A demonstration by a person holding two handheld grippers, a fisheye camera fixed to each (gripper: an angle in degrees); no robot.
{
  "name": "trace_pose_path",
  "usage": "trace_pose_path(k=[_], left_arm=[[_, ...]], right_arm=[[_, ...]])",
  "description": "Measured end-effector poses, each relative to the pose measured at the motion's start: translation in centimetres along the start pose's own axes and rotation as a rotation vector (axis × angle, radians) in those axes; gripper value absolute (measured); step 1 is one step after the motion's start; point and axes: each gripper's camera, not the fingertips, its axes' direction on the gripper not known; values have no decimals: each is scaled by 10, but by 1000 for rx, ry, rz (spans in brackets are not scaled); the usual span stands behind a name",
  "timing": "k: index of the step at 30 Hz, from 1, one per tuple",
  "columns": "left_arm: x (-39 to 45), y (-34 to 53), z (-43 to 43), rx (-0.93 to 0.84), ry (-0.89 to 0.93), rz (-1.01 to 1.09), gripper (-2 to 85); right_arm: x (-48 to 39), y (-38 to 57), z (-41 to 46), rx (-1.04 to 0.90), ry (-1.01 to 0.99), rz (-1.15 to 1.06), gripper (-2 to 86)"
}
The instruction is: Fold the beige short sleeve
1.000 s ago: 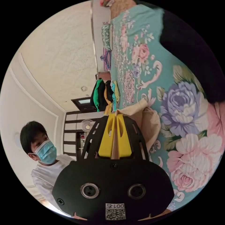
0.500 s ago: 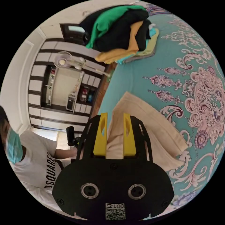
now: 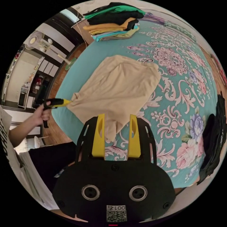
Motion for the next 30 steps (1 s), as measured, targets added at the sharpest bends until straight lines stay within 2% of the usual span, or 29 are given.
trace_pose_path(k=[4, 6, 9, 11, 15, 20, 23, 30], left_arm=[[48, -12, -36, 90, -194, 150, 10], [74, -27, -36, 87, -205, 255, 25], [116, -67, -13, 25, -211, 468, 35], [139, -104, 21, -27, -288, 593, 41], [164, -146, 68, -145, -346, 695, 45], [201, -164, 104, -241, -623, 842, 51], [211, -166, 109, -279, -721, 900, 8], [242, -168, 56, -217, -657, 979, -9]], right_arm=[[-55, 5, 35, -73, 67, 4, 141], [-77, 9, 42, -75, 118, 5, 138], [-106, 20, 47, -69, 144, 24, 127], [-125, 29, 53, -76, 146, 42, 121], [-146, 33, 59, -66, 149, 52, 117], [-164, 33, 63, -60, 99, 79, 116], [-173, 36, 65, -53, 77, 94, 115], [-194, 39, 73, -60, 77, 91, 107]])
